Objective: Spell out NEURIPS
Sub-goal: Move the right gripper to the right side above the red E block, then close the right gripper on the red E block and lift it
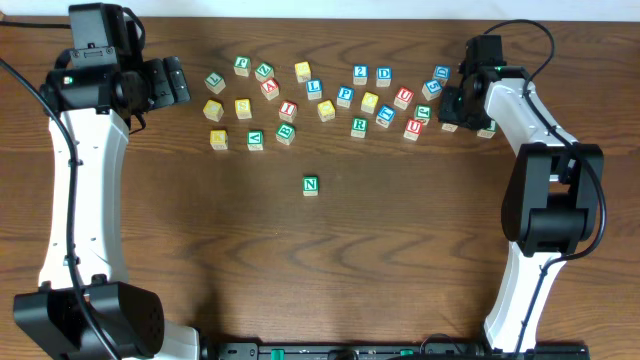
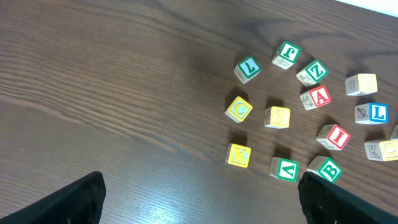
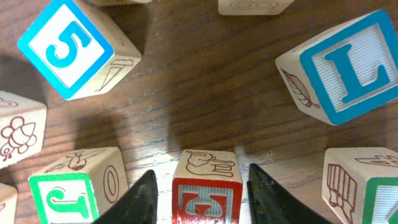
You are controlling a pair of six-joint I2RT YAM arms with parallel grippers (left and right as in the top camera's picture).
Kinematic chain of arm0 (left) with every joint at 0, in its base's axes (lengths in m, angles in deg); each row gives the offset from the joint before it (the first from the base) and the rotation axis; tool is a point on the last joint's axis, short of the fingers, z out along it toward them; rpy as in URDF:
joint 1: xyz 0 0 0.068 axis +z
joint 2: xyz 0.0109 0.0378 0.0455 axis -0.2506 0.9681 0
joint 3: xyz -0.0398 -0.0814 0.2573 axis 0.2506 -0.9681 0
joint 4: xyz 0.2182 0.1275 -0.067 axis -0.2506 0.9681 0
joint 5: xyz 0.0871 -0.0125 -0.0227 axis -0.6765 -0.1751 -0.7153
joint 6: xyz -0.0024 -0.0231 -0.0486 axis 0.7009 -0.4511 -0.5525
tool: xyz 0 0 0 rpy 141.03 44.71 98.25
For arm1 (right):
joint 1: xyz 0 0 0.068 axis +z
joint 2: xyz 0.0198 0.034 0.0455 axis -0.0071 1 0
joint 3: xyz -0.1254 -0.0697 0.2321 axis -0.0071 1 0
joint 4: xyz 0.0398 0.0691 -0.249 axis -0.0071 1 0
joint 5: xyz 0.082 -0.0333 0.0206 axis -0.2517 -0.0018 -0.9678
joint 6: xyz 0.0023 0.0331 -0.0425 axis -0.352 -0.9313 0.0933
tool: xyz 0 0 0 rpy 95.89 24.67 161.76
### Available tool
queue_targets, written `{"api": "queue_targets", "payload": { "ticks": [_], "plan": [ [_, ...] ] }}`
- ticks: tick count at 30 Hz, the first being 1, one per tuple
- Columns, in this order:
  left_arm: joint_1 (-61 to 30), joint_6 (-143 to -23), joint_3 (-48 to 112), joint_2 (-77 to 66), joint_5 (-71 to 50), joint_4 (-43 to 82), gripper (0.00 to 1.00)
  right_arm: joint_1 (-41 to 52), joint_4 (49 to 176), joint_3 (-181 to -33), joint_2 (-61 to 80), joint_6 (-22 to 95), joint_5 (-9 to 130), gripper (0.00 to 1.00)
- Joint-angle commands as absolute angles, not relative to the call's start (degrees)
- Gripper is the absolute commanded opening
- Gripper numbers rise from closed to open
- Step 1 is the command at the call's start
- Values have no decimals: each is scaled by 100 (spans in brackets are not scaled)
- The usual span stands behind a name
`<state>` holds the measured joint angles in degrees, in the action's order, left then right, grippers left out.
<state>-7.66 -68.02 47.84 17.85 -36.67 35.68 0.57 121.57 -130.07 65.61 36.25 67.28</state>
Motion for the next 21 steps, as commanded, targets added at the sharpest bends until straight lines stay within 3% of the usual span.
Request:
{"api": "queue_targets", "payload": {
  "ticks": [1, 17, 21],
  "plan": [
    [-783, -6855, 4790, 1837, -3759, 3584, 97, 98, 12205, -12987, 6614, 3693, 6811, 35],
    [-783, -6855, 4790, 1837, -3759, 3584, 98, 118, 12857, -12991, 6609, 3693, 6809, 18],
    [-783, -6855, 4790, 1837, -3759, 3584, 98, 175, 13104, -12991, 6609, 3695, 6807, 17]
  ]
}}
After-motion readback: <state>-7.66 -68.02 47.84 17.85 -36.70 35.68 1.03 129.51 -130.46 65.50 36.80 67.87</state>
